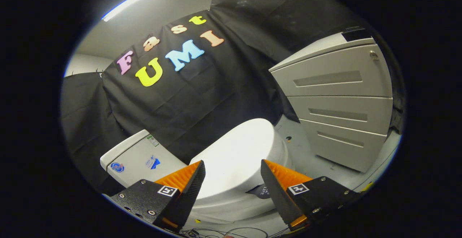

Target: Open the toilet lid.

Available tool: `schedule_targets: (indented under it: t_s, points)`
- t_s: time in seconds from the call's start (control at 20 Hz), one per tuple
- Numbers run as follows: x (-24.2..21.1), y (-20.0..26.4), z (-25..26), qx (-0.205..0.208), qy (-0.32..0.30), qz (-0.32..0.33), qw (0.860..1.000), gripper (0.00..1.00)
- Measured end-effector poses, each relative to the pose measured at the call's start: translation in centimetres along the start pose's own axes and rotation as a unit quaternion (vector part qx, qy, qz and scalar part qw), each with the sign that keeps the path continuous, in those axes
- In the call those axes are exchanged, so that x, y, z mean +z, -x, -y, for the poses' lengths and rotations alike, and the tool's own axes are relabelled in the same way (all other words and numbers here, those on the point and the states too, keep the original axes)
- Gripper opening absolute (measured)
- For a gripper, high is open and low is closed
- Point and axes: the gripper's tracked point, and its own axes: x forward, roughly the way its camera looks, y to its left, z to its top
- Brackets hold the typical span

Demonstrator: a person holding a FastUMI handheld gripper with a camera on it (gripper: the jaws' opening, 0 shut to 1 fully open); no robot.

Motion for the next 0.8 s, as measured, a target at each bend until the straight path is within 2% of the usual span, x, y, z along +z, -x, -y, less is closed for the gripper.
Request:
schedule_targets:
  t_s: [0.5, 0.8]
  points:
    - [-3.4, -1.0, 4.2, -0.053, -0.080, -0.044, 0.994, 0.95]
    - [-6.2, -1.8, 6.2, -0.067, -0.162, -0.074, 0.982, 0.94]
